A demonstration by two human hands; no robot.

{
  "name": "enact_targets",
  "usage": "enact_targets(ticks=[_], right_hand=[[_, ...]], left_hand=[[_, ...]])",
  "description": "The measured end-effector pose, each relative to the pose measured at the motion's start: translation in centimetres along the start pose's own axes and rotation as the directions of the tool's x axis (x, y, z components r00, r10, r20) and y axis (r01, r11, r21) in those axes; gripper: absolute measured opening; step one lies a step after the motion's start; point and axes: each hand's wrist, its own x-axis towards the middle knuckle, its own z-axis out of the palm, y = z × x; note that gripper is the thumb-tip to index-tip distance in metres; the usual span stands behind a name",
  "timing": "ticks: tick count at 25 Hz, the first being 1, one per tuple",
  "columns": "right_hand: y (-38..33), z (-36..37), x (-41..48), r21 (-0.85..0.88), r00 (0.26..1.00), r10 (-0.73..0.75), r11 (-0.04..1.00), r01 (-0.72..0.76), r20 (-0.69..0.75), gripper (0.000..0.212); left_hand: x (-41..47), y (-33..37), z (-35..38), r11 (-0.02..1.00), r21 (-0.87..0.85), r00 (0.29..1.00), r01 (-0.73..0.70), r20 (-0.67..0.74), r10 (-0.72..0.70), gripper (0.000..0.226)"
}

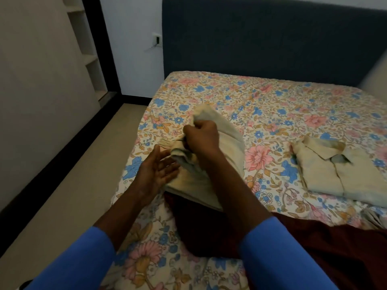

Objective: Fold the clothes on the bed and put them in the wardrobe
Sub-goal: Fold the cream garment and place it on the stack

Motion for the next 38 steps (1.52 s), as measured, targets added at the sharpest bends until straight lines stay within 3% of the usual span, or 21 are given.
enact_targets(ticks=[2, 4, 5, 7, 8, 10, 12, 13, 15, 17, 19, 21, 24, 27, 29, 32, 34, 38], right_hand=[[1.0, 5.4, -0.4, -0.047, 0.984, 0.056, 0.998, -0.049, 0.168, 0.022], [3.0, 7.8, -1.3, -0.167, 0.989, -0.063, 0.982, 0.085, 0.133, 0.020], [3.9, 7.2, -1.3, -0.239, 0.986, -0.164, 0.958, 0.161, 0.007, 0.022], [6.0, 4.7, -0.2, -0.446, 0.943, -0.263, 0.882, 0.150, -0.203, 0.032], [7.0, 3.3, 0.5, -0.562, 0.947, -0.236, 0.823, 0.076, -0.217, 0.040], [9.0, 1.0, 1.6, -0.789, 0.990, -0.063, 0.611, -0.061, -0.126, 0.060], [11.0, 1.0, 1.6, -0.859, 0.998, 0.012, 0.509, -0.052, -0.053, 0.076], [11.9, 1.4, 1.3, -0.860, 0.997, -0.016, 0.506, -0.062, -0.082, 0.081], [12.5, 2.2, -0.2, -0.803, 0.945, -0.117, 0.566, -0.188, -0.304, 0.086], [12.2, 2.1, -1.2, -0.663, 0.869, -0.068, 0.676, -0.322, -0.491, 0.083], [12.1, 1.1, -1.6, -0.594, 0.897, 0.029, 0.739, -0.317, -0.441, 0.086], [13.0, -0.5, -2.9, -0.672, 0.953, 0.035, 0.702, -0.237, -0.300, 0.095], [14.7, -2.9, -6.5, -0.768, 0.994, -0.047, 0.639, -0.048, -0.101, 0.102], [16.9, -4.4, -9.0, -0.746, 0.993, -0.099, 0.666, 0.023, -0.058, 0.098], [17.3, -4.2, -9.5, -0.711, 0.981, -0.132, 0.703, -0.009, -0.143, 0.088], [16.5, -4.5, -8.7, -0.793, 0.943, -0.286, 0.608, 0.043, -0.168, 0.055], [15.8, -5.5, -8.2, -0.812, 0.966, -0.234, 0.582, 0.046, -0.113, 0.054], [15.1, -6.9, -8.0, -0.770, 0.983, -0.183, 0.631, 0.094, -0.031, 0.056]], left_hand=[[0.2, -1.0, -2.4, 0.995, -0.097, 0.999, 0.005, 0.035, -0.001, 0.052], [1.0, -2.0, -4.4, 0.987, -0.161, 1.000, 0.003, 0.017, 0.000, 0.061], [1.2, -2.1, -4.3, 0.996, -0.090, 1.000, -0.023, -0.008, 0.023, 0.064], [1.8, -1.9, -4.1, 0.952, 0.284, 0.980, -0.111, -0.127, 0.152, 0.061], [1.8, -1.6, -4.2, 0.885, 0.440, 0.954, -0.151, -0.170, 0.248, 0.060], [1.6, -0.7, -4.9, 0.731, 0.637, 0.918, -0.245, -0.091, 0.386, 0.064], [2.1, 0.1, -6.1, 0.584, 0.777, 0.910, -0.236, -0.035, 0.414, 0.066], [2.2, 0.4, -6.7, 0.464, 0.862, 0.898, -0.205, -0.023, 0.439, 0.067], [2.2, 0.8, -6.4, 0.222, 0.950, 0.822, -0.219, 0.057, 0.567, 0.065], [2.3, 1.0, -3.3, 0.133, 0.890, 0.706, -0.437, 0.248, 0.663, 0.054], [4.2, 0.5, 1.6, 0.138, 0.775, 0.683, -0.616, 0.439, 0.584, 0.037], [8.0, -0.2, 7.1, 0.125, 0.766, 0.734, -0.631, 0.536, 0.418, 0.029], [13.3, -1.4, 11.8, 0.009, 0.796, 0.785, -0.605, 0.594, 0.175, 0.029], [15.9, -2.7, 14.3, -0.138, 0.802, 0.806, -0.581, 0.590, 0.042, 0.021], [17.0, -2.3, 15.4, -0.102, 0.804, 0.809, -0.585, 0.588, 0.000, 0.018], [18.9, -0.6, 16.1, 0.050, 0.849, 0.843, -0.525, 0.512, 0.162, 0.018], [19.6, -1.3, 16.1, -0.070, 0.852, 0.837, -0.519, 0.523, 0.161, 0.021], [18.8, -3.9, 17.8, -0.332, 0.817, 0.857, -0.472, 0.513, 0.043, 0.049]])
